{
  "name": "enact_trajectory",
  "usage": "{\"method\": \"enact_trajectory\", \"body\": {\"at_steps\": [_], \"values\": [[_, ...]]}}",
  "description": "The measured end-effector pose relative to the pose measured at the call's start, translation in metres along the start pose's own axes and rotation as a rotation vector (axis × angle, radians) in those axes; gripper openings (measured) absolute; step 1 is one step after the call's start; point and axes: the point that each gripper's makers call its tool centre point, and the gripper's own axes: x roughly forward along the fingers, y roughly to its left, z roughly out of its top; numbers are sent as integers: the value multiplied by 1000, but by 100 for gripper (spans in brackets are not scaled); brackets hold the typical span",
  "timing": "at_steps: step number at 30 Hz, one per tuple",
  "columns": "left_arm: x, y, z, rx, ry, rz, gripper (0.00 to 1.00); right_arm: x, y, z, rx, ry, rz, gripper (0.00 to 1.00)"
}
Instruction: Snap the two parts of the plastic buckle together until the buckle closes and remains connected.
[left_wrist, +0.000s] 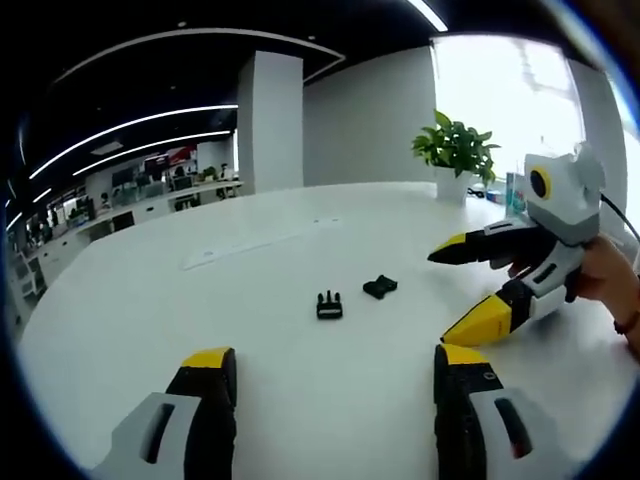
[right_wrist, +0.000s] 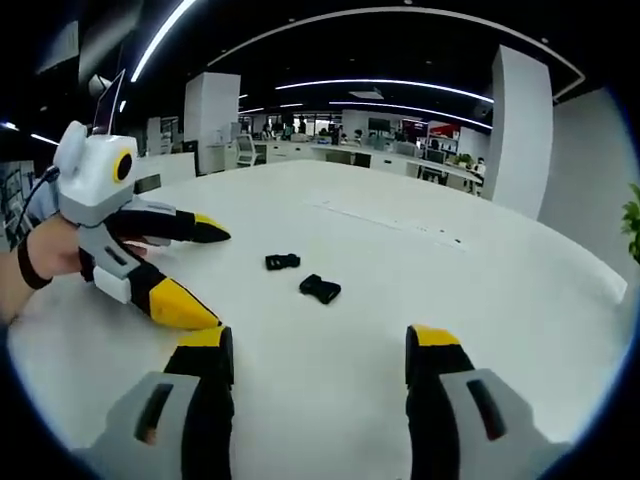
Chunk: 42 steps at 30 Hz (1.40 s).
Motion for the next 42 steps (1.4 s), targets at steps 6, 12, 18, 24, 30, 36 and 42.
{"method": "enact_trajectory", "body": {"at_steps": [6, 12, 18, 24, 30, 36, 42], "values": [[-3, -4, -2, -2, 4, 1, 81, -2, 1, -1, -3, 0, -1, 70], [4, -4, -1, -14, 6, 12, 80, -9, 9, -5, -4, 0, 2, 70], [13, 0, 3, -23, -3, 24, 78, -14, 18, -7, -21, 3, 7, 70], [19, 4, 4, -22, -4, 30, 76, -14, 20, -8, -24, 9, 15, 70], [31, 15, 10, -25, -9, 36, 75, -12, 20, -6, -25, 4, 17, 70], [38, 21, 16, -26, -12, 40, 73, -11, 20, -6, -19, 3, 19, 70], [46, 24, 24, -26, -20, 49, 67, -11, 21, -6, -23, 8, 23, 70]]}}
